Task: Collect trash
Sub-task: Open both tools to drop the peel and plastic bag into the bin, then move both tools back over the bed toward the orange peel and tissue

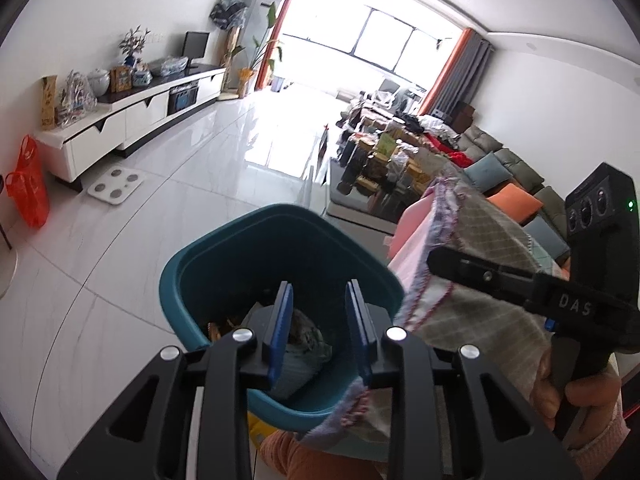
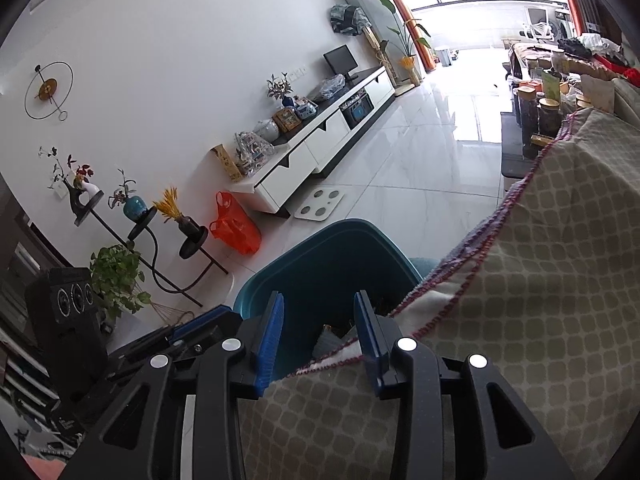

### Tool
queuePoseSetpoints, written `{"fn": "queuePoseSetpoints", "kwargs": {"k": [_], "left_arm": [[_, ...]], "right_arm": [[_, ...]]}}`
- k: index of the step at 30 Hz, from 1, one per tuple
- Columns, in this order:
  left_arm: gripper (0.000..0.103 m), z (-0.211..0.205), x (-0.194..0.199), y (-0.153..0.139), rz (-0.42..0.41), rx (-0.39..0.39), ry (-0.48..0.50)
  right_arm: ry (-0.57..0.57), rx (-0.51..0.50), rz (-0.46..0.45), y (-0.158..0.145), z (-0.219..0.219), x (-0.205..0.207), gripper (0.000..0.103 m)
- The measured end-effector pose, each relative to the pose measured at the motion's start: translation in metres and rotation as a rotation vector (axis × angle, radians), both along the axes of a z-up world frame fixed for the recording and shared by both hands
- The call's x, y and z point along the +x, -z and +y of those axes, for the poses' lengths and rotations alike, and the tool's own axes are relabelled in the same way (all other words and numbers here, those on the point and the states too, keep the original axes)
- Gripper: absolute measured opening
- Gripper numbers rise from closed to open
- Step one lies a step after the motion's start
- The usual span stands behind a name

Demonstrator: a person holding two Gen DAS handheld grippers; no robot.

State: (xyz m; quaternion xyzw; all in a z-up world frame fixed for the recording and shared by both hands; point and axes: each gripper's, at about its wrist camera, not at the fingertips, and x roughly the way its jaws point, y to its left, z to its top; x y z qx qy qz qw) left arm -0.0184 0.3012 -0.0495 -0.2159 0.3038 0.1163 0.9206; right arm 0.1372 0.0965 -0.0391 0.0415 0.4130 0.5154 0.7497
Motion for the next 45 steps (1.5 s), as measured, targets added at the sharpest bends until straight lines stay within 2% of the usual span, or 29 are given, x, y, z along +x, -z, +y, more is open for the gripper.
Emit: {"fn": "queuePoseSetpoints", "kwargs": {"k": [5,10,14,19,28,35,41,44,45], "left_arm": [[0.034,-0.02,0.001,-0.014,-0.048,0.021,0.076],[0.036,-0.064,0.011,-0.022,-0.087,0.03,0.219],[0.038,-0.112,0.026,-0.024,-0.1,0.037,0.365],[0.038,-0.177,0.053,-0.024,-0.091,0.044,0.547],[0.038,-0.283,0.103,-0.016,-0.028,0.066,0.797],[0.038,-0.334,0.157,-0.008,0.055,0.067,0.879],[0.038,-0.362,0.182,0.0,0.11,0.06,0.922],[0.035,-0.367,0.193,0.006,0.14,0.028,0.939],[0.027,-0.368,0.194,0.008,0.145,0.018,0.942]], "right_arm": [[0.013,0.024,-0.069,-0.015,-0.038,-0.014,0.038],[0.088,0.038,-0.138,-0.025,-0.093,-0.024,0.041],[0.199,0.028,-0.179,-0.029,-0.148,-0.029,0.041],[0.394,0.0,-0.207,-0.028,-0.224,-0.03,0.041],[0.635,-0.026,-0.182,-0.015,-0.316,-0.035,0.041],[0.7,-0.017,-0.157,-0.004,-0.347,-0.037,0.041],[0.72,0.008,-0.135,0.003,-0.365,-0.035,0.041],[0.722,0.016,-0.125,0.005,-0.368,-0.033,0.041],[0.72,0.018,-0.121,0.006,-0.369,-0.032,0.041]]}}
